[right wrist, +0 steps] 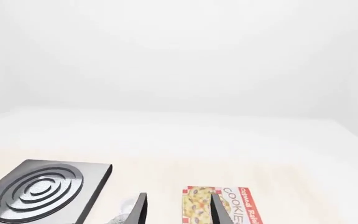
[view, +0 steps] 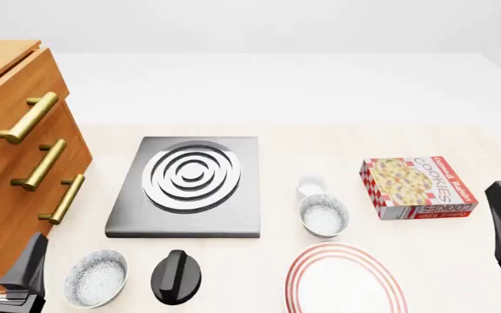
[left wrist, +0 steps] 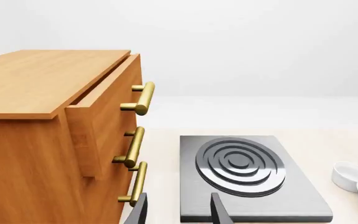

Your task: Pick the akita bowl between the plate and the ramekin and place it on the plate.

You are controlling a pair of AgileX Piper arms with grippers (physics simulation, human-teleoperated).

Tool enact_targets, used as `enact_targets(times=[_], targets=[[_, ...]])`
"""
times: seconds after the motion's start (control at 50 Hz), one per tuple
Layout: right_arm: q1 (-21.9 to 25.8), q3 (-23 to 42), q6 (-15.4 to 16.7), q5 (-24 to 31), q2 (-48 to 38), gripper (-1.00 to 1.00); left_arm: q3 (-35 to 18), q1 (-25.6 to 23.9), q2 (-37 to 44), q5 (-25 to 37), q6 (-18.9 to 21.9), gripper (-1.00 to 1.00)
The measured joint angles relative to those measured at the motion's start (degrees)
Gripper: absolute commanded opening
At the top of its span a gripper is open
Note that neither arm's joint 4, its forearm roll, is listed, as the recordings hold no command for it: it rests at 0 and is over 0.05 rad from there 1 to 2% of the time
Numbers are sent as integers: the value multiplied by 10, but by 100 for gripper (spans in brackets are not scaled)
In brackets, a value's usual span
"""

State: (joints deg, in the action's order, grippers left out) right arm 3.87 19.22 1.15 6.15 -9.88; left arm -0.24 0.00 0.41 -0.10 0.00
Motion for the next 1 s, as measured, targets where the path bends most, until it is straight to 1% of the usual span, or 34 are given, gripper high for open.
enact_targets(times=[0.24,0.56,0.76,0.92,1.0], targets=[[16,141,4,56,-89,100,0,0,0,0,0,100],[21,326,6,161,-224,100,0,0,0,0,0,100],[21,422,5,212,-308,100,0,0,0,0,0,100],[34,501,-2,260,-383,100,0,0,0,0,0,100],[42,544,-12,293,-421,100,0,0,0,0,0,100]])
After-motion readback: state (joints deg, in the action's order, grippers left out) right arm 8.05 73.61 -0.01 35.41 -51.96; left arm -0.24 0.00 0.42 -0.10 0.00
